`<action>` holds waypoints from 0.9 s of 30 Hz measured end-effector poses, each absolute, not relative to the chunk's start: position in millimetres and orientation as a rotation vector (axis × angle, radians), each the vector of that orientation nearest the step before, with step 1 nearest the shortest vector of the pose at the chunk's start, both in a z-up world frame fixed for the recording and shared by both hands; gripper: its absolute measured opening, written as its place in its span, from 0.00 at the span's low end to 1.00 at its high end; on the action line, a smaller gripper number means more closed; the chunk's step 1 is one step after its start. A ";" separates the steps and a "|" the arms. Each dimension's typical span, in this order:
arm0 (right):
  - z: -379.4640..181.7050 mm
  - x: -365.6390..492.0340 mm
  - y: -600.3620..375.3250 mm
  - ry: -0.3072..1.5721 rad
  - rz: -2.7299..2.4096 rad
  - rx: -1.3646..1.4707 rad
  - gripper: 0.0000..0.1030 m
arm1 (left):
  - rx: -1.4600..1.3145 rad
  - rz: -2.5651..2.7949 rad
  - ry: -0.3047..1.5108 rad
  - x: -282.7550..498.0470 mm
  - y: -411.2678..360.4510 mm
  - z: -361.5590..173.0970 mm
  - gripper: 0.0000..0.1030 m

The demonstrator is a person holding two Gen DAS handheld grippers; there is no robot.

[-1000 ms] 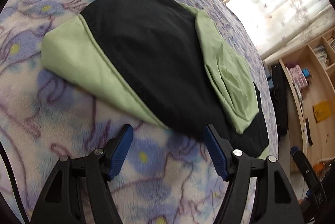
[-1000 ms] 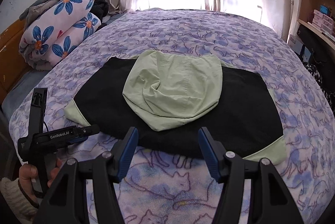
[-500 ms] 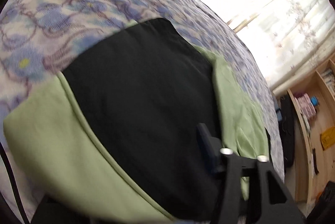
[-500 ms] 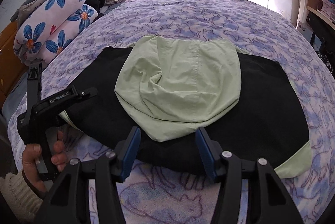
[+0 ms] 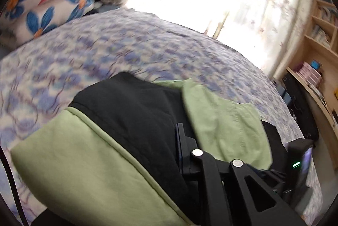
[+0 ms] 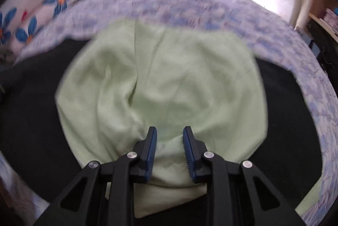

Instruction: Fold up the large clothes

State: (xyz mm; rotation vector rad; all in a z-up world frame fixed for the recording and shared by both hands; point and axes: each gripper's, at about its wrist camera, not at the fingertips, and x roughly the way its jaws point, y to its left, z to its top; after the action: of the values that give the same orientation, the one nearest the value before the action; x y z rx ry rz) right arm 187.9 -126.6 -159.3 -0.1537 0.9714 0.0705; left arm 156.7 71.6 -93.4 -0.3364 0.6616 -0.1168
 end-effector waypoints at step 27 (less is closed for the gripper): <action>-136.9 42.1 -423.2 0.996 -0.359 0.509 0.26 | 0.398 -0.569 0.841 157.6 -300.9 -143.2 0.18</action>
State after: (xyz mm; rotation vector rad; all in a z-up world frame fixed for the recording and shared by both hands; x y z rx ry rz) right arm 42.1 -423.2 -136.9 0.5090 0.9958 -0.3586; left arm 157.6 -300.9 -143.2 0.3983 0.8410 -0.5688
